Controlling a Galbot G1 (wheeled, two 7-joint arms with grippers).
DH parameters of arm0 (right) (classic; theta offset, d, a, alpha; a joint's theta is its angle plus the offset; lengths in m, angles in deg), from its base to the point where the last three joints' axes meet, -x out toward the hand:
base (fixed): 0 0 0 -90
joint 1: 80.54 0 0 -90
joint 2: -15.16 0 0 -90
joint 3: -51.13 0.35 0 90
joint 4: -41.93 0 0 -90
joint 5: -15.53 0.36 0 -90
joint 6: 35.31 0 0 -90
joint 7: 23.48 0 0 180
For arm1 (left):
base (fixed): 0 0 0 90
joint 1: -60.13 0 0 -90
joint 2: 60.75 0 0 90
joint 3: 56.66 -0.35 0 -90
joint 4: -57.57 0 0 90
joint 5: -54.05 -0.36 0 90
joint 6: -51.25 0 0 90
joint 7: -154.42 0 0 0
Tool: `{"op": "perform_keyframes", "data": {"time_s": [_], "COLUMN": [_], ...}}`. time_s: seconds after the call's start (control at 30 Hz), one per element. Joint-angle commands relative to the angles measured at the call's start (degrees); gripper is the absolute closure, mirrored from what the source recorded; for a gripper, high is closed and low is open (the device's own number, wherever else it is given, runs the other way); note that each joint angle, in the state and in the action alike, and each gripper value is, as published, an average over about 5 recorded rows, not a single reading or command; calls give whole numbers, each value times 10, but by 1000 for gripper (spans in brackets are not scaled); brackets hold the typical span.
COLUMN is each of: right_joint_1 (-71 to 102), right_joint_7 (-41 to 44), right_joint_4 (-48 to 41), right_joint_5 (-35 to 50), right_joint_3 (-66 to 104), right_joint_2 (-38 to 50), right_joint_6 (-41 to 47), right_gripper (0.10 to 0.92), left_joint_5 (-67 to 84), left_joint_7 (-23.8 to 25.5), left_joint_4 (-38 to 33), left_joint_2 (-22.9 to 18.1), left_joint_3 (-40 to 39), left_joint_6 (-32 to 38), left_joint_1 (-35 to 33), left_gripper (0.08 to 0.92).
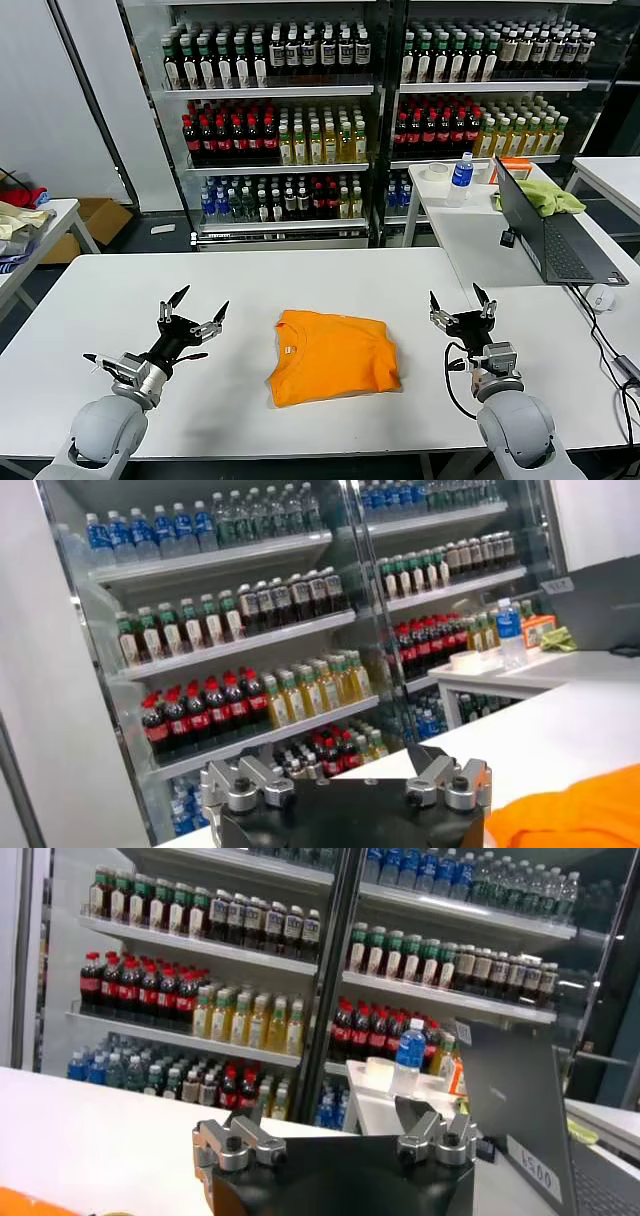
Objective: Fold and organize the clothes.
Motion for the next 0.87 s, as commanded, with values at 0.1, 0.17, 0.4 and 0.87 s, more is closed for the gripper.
{"op": "perform_keyframes", "data": {"time_s": [0.1, 0.17, 0.4, 0.87], "right_joint_1": [-15, -14, 17, -4], "right_joint_7": [36, 41, 48, 40], "right_joint_4": [-18, -22, -7, -35], "right_joint_5": [-17, -19, -57, -35], "right_joint_3": [35, 48, 60, 42], "right_joint_2": [10, 12, -7, 7], "right_joint_6": [-4, -7, -27, -28], "right_gripper": [203, 203, 203, 203], "left_joint_5": [-10, -22, -45, 8], "left_joint_7": [0, -3, -15, -55], "left_joint_4": [29, 33, 32, 37], "left_joint_2": [-3, -2, -8, -17], "left_joint_3": [-11, -15, -20, -28], "left_joint_6": [5, -5, -4, -23], "left_joint_1": [31, 38, 39, 74], "left_gripper": [177, 177, 177, 177]}}
